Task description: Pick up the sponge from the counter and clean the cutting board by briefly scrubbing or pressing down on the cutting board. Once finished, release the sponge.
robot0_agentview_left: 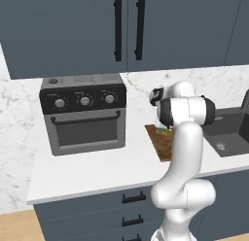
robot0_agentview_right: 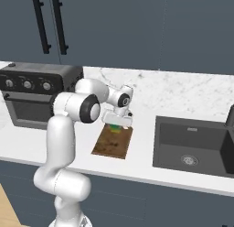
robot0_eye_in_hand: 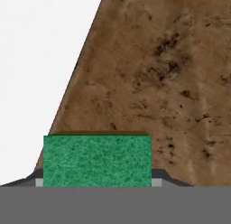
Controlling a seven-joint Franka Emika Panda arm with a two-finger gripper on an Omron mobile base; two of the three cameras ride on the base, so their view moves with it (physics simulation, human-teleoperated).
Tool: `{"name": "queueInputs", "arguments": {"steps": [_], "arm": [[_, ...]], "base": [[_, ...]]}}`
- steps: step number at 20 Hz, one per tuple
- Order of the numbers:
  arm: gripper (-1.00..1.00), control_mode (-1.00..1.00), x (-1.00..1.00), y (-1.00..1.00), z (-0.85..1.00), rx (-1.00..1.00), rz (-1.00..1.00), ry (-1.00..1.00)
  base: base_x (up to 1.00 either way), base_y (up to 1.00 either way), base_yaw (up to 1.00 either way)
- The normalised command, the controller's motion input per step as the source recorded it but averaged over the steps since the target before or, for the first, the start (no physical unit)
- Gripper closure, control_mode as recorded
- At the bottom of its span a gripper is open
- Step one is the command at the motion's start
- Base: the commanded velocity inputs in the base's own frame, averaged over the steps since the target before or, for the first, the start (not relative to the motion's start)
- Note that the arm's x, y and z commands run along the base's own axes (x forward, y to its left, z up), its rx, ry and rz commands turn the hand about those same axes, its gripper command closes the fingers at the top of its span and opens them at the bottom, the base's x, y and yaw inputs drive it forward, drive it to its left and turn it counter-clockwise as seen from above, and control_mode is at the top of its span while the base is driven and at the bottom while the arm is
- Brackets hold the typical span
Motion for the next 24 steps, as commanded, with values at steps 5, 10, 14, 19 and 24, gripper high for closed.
{"name": "queueInputs", "arguments": {"steps": [5,10,14,19,24], "arm": [[1.00,-1.00,-0.91,0.01,0.00,0.00,0.00,-0.20],[1.00,-1.00,-0.78,0.00,-0.06,0.00,0.00,-0.18],[1.00,-1.00,-0.69,0.00,-0.13,0.00,0.00,-0.16],[1.00,-1.00,-0.47,-0.01,-0.10,0.00,0.00,-0.12],[1.00,-1.00,0.03,-0.37,0.00,0.00,0.00,-0.02]], "base": [[0.00,0.00,0.00],[0.00,0.00,0.00],[0.00,0.00,0.00],[0.00,0.00,0.00],[0.00,0.00,0.00]]}}
